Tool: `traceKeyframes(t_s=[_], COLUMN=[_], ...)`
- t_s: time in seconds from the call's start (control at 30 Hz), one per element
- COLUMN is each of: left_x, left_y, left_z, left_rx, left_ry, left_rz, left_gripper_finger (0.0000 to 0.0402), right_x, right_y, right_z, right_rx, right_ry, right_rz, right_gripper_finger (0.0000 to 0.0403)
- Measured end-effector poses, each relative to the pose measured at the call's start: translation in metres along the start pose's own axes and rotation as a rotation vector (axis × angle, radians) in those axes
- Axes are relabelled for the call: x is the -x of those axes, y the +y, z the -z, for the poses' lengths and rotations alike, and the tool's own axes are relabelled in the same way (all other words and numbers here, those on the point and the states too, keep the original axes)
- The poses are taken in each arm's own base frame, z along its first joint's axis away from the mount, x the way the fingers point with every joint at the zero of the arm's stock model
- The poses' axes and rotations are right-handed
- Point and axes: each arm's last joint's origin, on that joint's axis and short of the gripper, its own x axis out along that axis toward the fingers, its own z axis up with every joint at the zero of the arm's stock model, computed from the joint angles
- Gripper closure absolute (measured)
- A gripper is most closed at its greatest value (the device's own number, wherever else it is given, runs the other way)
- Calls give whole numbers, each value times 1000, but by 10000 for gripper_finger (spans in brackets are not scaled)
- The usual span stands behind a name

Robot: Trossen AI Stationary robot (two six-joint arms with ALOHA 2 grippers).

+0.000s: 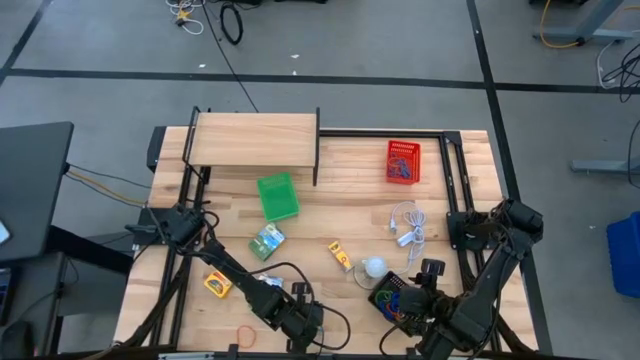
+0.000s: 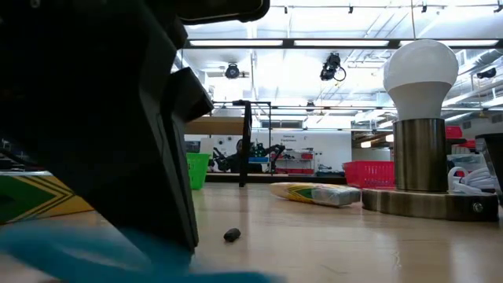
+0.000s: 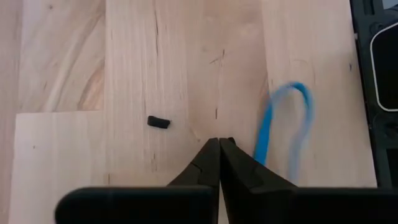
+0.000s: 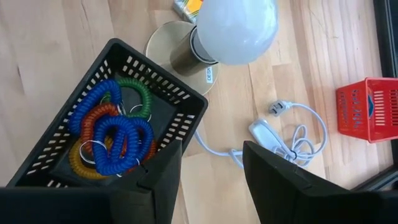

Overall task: Pick & Place Office Desk Supplies
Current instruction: Put the blue rubber band into the red basket

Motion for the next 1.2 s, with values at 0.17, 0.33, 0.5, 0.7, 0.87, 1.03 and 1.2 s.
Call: traceKeyframes(t_s=[0.17, 0.33, 0.5, 0.7, 0.87, 1.03, 1.2], left_x=[7, 17, 24, 27, 28, 22, 16], left_y=[2, 3, -2, -15, -18, -17, -19], left_z=[-1, -2, -5, -4, -5, -4, 0], left_rx=[-3, -28, -25, -45, -32, -24, -29], left_ry=[-2, -1, 3, -19, -49, -40, -16], left_rz=[-15, -26, 69, 156, 151, 145, 163], left_gripper_finger=[398, 399, 381, 311, 236, 185, 181], right_x=[0, 0, 0, 0, 0, 0, 0], right_y=[0, 0, 0, 0, 0, 0, 0], right_z=[0, 0, 0, 0, 0, 0, 0], right_rx=[0, 0, -1, 0, 0, 0, 0], right_ry=[0, 0, 1, 1, 2, 2, 2], right_rz=[0, 0, -1, -1, -1, -1, -1], right_gripper_finger=[224, 224, 224, 224, 224, 224, 224])
